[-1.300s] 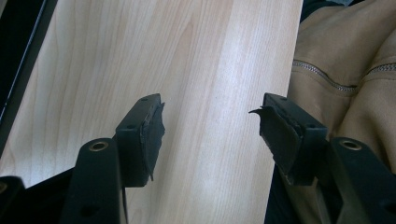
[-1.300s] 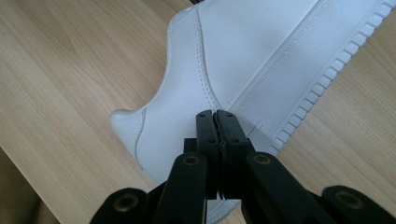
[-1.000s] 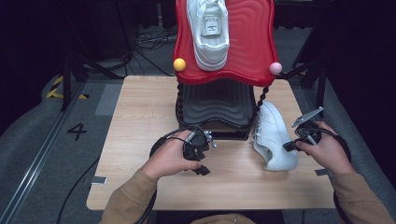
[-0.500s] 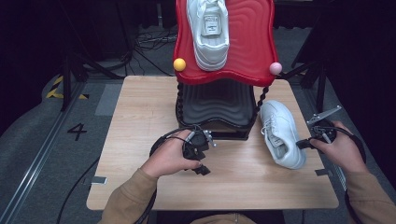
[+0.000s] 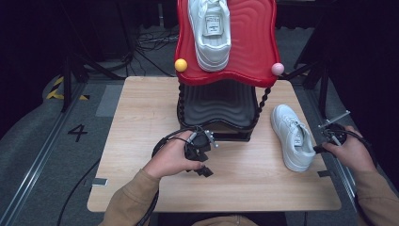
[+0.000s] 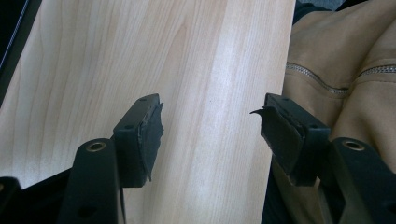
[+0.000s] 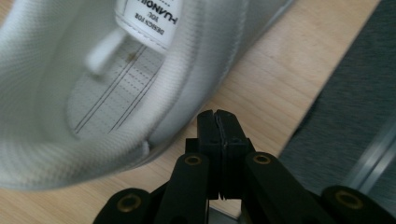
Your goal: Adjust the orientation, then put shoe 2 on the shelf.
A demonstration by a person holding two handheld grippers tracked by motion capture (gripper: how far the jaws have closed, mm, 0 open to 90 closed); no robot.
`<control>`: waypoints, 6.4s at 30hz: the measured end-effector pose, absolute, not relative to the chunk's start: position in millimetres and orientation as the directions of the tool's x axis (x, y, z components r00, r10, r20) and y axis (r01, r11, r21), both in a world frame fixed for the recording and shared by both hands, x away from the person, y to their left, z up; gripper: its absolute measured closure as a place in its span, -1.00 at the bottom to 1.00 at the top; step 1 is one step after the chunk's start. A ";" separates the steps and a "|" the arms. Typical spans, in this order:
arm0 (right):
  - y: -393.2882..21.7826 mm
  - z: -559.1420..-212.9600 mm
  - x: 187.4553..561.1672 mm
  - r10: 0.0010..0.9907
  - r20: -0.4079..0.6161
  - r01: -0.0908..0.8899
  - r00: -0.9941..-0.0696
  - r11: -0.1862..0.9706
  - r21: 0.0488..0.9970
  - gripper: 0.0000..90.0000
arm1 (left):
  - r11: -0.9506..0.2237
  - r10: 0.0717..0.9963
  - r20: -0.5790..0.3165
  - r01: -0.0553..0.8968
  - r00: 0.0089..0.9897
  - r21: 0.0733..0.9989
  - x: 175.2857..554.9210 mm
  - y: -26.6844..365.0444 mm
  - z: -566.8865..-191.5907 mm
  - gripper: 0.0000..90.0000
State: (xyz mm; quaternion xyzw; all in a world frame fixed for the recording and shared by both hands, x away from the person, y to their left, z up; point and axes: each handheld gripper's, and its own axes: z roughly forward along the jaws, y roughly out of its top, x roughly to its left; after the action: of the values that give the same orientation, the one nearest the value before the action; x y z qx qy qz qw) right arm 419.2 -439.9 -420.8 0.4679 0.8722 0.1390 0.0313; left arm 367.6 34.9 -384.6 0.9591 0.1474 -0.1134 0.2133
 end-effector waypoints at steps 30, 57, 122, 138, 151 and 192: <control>-394.0 -359.9 393.8 0.651 0.044 0.627 -0.758 0.709 0.323 0.69 | -0.869 0.247 -0.266 0.335 0.932 0.365 366.4 35.7 -385.0 -0.14; -362.1 -419.8 412.2 0.461 0.154 0.479 -0.874 0.870 0.117 0.47 | -0.868 0.267 -0.278 0.356 0.923 0.348 366.4 42.6 -390.1 -0.16; -314.4 -262.7 414.3 0.314 0.081 0.323 -0.946 0.938 0.130 0.77 | -0.829 0.329 -0.288 0.421 0.899 0.368 359.0 69.3 -389.5 -0.16; -305.5 -199.0 418.8 0.325 0.033 0.326 -0.945 0.935 0.139 0.77 | -0.824 0.330 -0.295 0.426 0.897 0.374 361.4 74.8 -390.1 -0.16; -289.1 -143.4 425.7 0.335 -0.047 0.324 -0.941 0.932 0.162 0.77 | -0.821 0.321 -0.304 0.424 0.897 0.382 367.6 76.0 -391.5 -0.16; -159.6 -77.7 459.6 0.217 -0.182 0.190 -0.959 0.970 0.154 0.77 | -0.801 0.347 -0.314 0.454 0.884 0.391 361.8 93.7 -391.2 -0.18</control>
State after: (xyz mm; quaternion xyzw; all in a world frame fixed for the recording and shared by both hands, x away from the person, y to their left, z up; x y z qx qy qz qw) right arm 459.6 -159.6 -77.7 0.1031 0.9874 0.0674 0.0994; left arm 361.8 93.7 -391.2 0.9420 0.2125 -0.1142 0.2334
